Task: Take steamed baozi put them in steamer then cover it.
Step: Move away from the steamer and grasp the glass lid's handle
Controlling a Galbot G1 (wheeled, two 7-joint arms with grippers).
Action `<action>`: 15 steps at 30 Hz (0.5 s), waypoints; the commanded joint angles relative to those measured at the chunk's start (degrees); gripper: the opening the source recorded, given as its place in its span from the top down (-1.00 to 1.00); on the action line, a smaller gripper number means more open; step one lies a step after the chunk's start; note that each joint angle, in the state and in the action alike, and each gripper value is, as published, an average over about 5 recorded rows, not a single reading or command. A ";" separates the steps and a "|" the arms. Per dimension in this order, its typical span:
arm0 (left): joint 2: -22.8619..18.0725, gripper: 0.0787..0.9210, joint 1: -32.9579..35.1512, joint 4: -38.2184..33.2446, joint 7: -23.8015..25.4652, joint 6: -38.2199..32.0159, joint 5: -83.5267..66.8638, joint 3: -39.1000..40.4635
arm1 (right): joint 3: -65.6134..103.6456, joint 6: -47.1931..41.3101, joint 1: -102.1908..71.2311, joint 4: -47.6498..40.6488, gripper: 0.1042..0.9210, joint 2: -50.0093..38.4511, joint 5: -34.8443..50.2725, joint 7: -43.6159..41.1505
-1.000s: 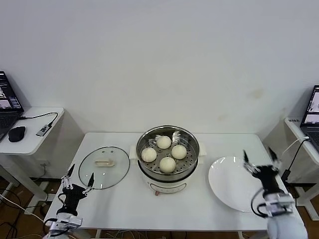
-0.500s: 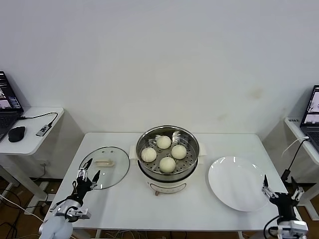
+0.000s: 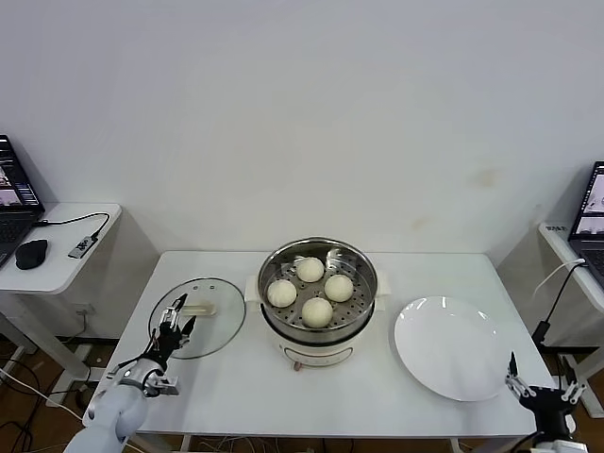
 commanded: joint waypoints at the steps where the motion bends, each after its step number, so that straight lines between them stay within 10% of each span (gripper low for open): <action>1: 0.05 -0.77 -7.39 6.11 0.23 0.00 2.28 1.85 | 0.44 0.36 -0.74 -0.37 -0.76 0.72 -0.92 0.05; 15: -0.88 -0.77 -12.71 10.77 1.17 0.23 2.21 3.88 | -0.25 0.64 -0.61 -1.39 -0.76 0.88 -1.96 -0.20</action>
